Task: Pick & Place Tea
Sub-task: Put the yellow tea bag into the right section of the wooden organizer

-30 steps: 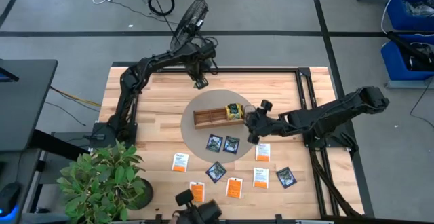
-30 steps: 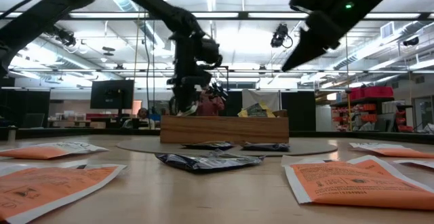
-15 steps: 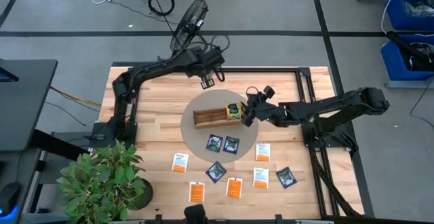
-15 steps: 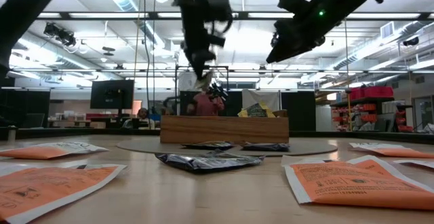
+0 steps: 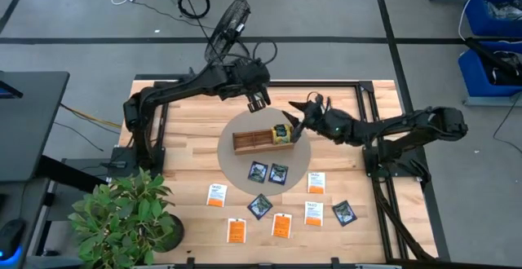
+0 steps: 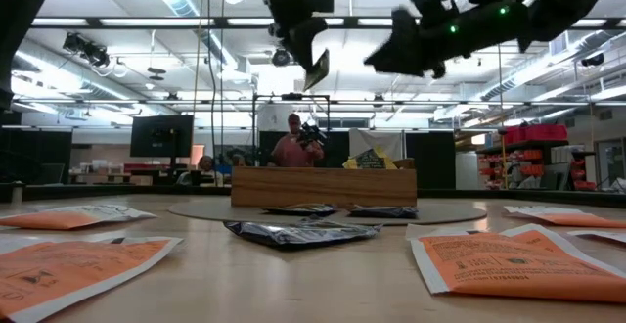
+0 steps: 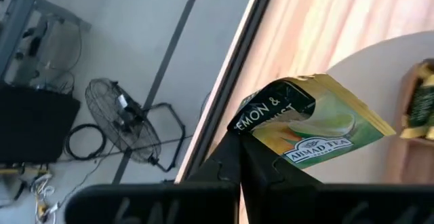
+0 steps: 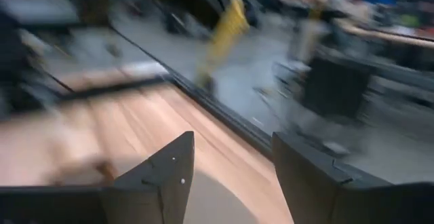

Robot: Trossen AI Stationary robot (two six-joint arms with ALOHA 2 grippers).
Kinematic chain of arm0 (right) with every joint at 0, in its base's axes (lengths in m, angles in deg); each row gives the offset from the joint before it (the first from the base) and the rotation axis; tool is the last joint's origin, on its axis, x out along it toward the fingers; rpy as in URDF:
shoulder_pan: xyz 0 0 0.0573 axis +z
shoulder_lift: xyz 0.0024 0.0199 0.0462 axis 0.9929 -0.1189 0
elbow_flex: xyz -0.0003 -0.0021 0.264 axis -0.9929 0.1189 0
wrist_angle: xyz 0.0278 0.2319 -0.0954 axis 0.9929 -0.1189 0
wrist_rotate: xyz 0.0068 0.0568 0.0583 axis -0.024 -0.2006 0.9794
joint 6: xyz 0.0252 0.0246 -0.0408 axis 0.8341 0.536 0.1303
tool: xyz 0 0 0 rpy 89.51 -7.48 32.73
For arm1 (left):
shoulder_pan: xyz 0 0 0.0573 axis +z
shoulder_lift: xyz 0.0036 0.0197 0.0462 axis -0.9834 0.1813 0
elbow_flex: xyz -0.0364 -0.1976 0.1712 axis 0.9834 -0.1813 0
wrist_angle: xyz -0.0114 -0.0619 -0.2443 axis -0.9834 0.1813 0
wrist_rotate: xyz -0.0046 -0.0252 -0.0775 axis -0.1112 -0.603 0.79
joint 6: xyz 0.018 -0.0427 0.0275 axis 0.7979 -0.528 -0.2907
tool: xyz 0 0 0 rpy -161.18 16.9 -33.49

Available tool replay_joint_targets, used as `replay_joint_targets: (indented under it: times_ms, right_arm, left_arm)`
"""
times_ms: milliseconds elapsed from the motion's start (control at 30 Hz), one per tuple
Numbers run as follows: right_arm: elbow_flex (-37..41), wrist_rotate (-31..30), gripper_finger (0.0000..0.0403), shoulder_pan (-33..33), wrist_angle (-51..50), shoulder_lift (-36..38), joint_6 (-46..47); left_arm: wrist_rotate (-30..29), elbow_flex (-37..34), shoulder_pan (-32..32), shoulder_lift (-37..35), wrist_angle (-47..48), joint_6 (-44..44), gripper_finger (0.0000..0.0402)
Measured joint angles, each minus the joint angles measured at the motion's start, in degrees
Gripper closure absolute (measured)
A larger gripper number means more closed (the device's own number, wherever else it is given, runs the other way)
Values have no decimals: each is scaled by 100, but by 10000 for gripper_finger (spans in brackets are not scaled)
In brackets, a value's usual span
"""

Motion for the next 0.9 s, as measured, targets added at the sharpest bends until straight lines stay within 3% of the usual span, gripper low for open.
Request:
replay_joint_targets:
  times_ms: [167,333,567,900]
  right_arm:
    - [-172,963,198,-261,464,0,-16]
    - [-662,1254,197,-451,-299,-10,345]
    - [-1263,1213,181,-467,-1146,-20,428]
    - [-1357,994,183,-622,-1174,-59,581]
  left_arm:
    - [24,0,-289,0,-261,46,401]
    - [32,0,-406,-2,-357,147,401]
    - [39,0,-397,-2,-355,149,401]
    - [185,0,-399,-2,-379,155,400]
